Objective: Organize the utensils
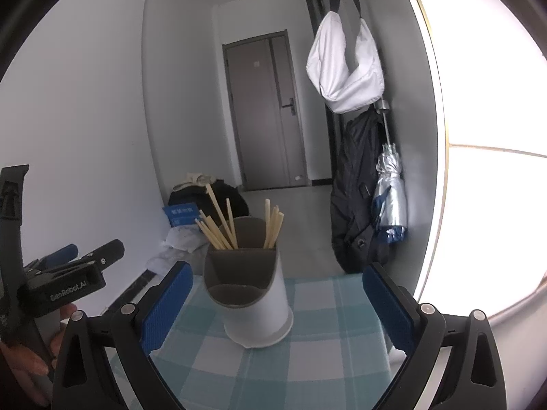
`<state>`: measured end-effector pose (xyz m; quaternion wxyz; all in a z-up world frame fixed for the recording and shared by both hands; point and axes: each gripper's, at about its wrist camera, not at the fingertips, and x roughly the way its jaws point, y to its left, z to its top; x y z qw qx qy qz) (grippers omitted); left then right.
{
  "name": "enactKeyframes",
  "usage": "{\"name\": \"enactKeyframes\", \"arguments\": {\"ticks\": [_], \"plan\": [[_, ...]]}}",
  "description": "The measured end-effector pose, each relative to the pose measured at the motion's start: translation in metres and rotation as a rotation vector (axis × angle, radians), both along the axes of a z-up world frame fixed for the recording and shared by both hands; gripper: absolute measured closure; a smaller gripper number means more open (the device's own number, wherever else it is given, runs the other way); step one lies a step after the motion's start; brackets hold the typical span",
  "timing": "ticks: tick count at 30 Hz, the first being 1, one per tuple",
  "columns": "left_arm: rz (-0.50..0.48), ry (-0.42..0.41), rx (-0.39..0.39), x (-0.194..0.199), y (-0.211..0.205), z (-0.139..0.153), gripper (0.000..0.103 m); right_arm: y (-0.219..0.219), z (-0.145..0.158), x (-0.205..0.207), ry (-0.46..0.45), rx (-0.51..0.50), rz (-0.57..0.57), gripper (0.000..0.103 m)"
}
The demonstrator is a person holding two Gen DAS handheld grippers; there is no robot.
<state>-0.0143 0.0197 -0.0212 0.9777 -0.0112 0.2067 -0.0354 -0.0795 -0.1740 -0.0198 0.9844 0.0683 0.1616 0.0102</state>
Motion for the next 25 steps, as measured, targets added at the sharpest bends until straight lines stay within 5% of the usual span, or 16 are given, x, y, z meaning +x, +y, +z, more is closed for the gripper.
{"name": "enactKeyframes", "arguments": {"ticks": [25], "plan": [[0.003, 0.026, 0.000, 0.0022, -0.0013, -0.0066, 0.001, -0.0045, -0.0021, 0.0004, 0.015, 0.012, -0.004, 0.002]]}}
